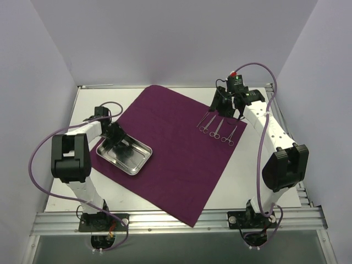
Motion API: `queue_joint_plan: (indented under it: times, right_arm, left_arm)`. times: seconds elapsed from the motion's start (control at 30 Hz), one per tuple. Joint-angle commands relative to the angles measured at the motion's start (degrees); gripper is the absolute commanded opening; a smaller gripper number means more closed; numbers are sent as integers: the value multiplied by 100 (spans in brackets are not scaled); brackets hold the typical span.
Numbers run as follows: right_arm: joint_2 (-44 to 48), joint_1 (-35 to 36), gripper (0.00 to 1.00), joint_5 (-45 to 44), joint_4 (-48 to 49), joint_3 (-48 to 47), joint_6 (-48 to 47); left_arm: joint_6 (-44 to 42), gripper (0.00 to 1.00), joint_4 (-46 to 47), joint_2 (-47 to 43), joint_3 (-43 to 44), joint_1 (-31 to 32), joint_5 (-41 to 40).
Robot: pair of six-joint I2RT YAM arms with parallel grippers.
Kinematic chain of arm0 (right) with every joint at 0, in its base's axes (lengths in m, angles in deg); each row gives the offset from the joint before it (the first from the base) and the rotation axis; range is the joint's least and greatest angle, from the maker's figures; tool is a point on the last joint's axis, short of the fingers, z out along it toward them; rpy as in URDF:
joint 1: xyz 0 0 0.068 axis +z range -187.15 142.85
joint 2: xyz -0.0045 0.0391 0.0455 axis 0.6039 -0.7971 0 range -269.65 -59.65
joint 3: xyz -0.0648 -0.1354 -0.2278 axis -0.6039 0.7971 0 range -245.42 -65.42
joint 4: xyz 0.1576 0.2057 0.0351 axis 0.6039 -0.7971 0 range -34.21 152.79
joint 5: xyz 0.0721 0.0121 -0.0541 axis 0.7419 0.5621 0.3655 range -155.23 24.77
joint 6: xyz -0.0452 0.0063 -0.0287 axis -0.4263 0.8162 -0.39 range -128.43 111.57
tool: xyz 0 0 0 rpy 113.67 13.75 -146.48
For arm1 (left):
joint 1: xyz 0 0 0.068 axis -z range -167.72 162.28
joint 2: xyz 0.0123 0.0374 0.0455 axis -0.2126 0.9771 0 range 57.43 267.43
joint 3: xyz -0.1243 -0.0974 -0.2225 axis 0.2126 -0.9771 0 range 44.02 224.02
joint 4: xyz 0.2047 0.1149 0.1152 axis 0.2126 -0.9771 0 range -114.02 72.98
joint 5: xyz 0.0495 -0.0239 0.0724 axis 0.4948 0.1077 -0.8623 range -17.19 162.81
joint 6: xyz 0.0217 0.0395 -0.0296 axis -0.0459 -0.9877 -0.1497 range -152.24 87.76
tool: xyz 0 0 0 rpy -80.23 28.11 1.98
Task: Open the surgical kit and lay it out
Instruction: Pick up the medical item from the container.
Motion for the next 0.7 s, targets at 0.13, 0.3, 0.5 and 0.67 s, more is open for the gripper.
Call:
queue_joint_plan:
  times: [0.13, 0.3, 0.5, 0.67]
  right_arm:
    - [216, -57, 49, 32, 14, 9, -77]
    - [216, -57, 49, 41, 31, 35, -77]
    - [234, -57, 49, 76, 58, 44, -68]
    - [269, -57, 49, 67, 58, 61, -85]
  left_arm:
    - [122, 44, 68, 260, 330, 203, -56]
    - [17, 36, -257, 471, 514, 247, -231]
    - [-98, 20, -495, 665, 681, 282, -302]
    - [-159, 6, -601, 595, 681, 299, -346]
